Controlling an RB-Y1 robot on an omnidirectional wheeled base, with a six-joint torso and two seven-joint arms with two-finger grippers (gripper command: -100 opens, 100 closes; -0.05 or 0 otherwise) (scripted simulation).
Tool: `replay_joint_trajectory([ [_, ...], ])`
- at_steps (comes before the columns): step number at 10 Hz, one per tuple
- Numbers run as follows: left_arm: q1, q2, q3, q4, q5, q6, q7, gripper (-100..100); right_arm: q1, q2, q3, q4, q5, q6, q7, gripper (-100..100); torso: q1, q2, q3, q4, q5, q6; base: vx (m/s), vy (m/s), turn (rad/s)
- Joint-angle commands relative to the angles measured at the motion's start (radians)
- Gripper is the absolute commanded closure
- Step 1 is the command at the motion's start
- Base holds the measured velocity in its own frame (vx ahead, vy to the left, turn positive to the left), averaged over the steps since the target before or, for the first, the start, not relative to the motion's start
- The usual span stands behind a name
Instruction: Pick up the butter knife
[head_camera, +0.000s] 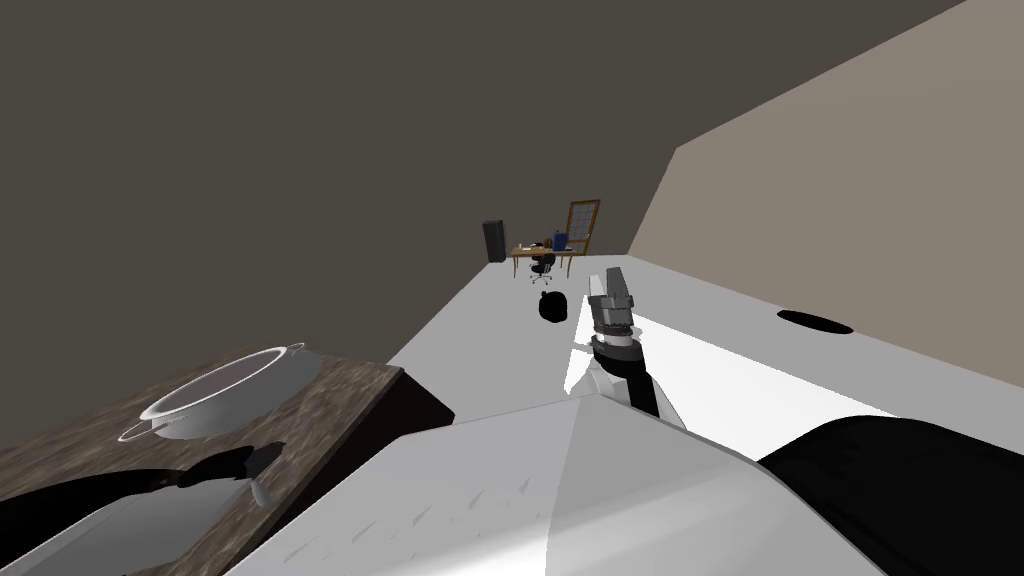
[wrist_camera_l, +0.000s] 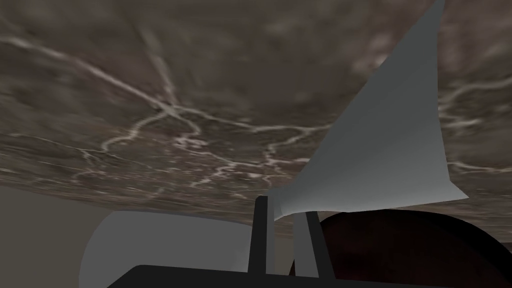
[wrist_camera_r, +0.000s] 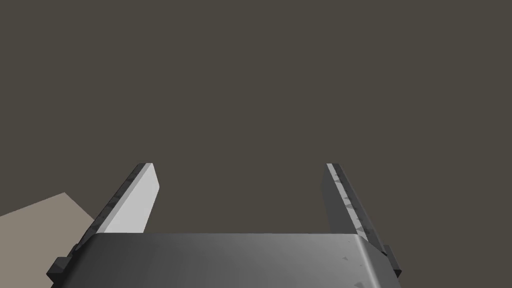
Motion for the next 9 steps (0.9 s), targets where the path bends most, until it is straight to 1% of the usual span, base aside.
replay_joint_trajectory([
  [1,-0.011,-0.012,0.013,-0.009,-0.005,0.019,-0.03,100,0.0,0.0,0.0,0.0,0.0,0.0,0.0,0,0.0,0.0,0.0,0.0,0.0,0.0,0.006,0.004,0.057],
  [2,-0.029,-0.035,0.039,-0.029,-0.014,0.047,-0.069,100,0.0,0.0,0.0,0.0,0.0,0.0,0.0,0,0.0,0.0,0.0,0.0,0.0,0.0,0.007,0.006,0.11],
  [3,-0.029,-0.035,0.039,-0.029,-0.014,0.047,-0.073,100,0.0,0.0,0.0,0.0,0.0,0.0,0.0,0,0.0,0.0,0.0,0.0,0.0,0.0,0.007,0.003,0.061],
  [4,-0.047,-0.059,0.066,-0.049,-0.023,0.075,-0.113,100,0.0,0.0,0.0,0.0,0.0,0.0,0.0,0,0.0,0.0,0.0,0.0,0.0,0.0,0.007,0.006,0.127],
  [5,-0.047,-0.059,0.066,-0.049,-0.023,0.075,-0.116,100,0.0,0.0,0.0,0.0,0.0,0.0,0.0,0,0.0,-0.001,-0.001,-0.001,0.0,-0.001,0.007,0.002,0.056],
  [6,-0.065,-0.083,0.092,-0.069,-0.032,0.103,-0.158,100,0.0,0.0,0.0,0.0,0.0,0.0,0.0,0,0.0,0.0,-0.001,-0.001,0.0,-0.001,0.006,0.006,0.097],
  [7,-0.083,-0.107,0.119,-0.089,-0.041,0.131,-0.183,100,0.0,0.0,0.0,0.0,0.0,0.0,0.0,0,0.0,-0.001,-0.001,-0.001,0.0,-0.001,0.012,0.009,0.195],
  [8,-0.083,-0.107,0.119,-0.089,-0.041,0.131,-0.201,100,0.0,0.0,0.0,0.0,0.0,0.0,0.0,0,0.0,-0.001,-0.001,-0.001,-0.001,-0.002,0.01,0.003,0.081],
  [9,-0.082,-0.103,0.112,-0.08,-0.04,0.121,-0.187,100,0.0,0.0,0.0,0.0,0.0,0.0,0.0,0,0.0,-0.001,-0.001,-0.001,0.0,-0.001,0.0,0.0,0.0],
])
